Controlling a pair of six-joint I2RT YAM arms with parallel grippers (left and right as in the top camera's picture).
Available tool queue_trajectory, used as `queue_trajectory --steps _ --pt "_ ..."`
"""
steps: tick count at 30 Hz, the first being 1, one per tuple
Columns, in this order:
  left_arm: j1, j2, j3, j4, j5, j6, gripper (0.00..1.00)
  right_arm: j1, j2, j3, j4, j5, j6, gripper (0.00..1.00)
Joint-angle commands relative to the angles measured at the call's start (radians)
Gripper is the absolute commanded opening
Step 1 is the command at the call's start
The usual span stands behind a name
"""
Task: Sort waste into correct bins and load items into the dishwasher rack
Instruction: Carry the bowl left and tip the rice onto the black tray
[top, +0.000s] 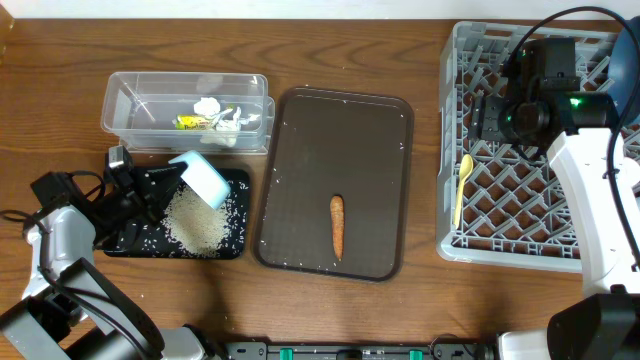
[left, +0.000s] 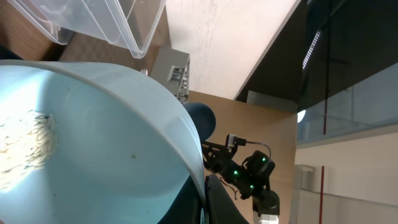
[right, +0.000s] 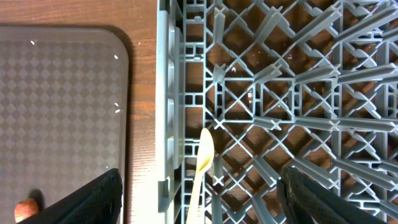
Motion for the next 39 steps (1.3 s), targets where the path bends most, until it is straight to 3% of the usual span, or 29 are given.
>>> queue_trajectory --steps 1,5,7,9,10,13,17,20,32,39 --pt "0.006 0.007 -0.002 0.006 0.030 -0.035 0.06 -0.003 0.002 0.007 -0.001 -0.007 -0.007 0.79" --pt "0.006 0.007 -0.002 0.058 0.015 -0.004 0.06 -0.003 0.002 0.007 -0.002 -0.007 -0.007 0.79" --pt "0.006 0.007 -0.002 0.087 -0.104 0.028 0.06 -0.003 0.002 0.007 -0.001 -0.007 -0.007 0.79" --pt "0.006 0.007 -0.002 0.066 -0.257 -0.019 0.06 -0.003 0.002 0.007 0.000 -0.007 -0.007 0.79" --pt "0.006 0.007 -0.002 0.063 -0.254 -0.032 0.06 -0.003 0.002 0.007 -0.001 -0.007 -0.007 0.79" --pt "0.006 0.007 -0.002 0.119 -0.026 0.045 0.06 -0.003 0.002 0.007 -0.002 -0.007 -0.007 0.79" --pt "0.013 0.007 -0.002 0.123 -0.088 -0.018 0.06 -0.003 0.002 0.007 0.002 -0.007 -0.007 0.79" --pt "0.011 0.007 -0.002 0.142 0.030 0.034 0.06 -0.003 0.002 0.007 0.001 -0.007 -0.007 0.79" --pt "0.015 0.007 -0.002 0.154 -0.120 -0.016 0.10 -0.003 0.002 0.007 0.002 -0.007 -0.007 0.79" --pt "-0.006 -0.002 -0.002 0.155 -0.134 -0.054 0.06 -0.003 0.002 0.007 0.003 -0.007 -0.007 0.79"
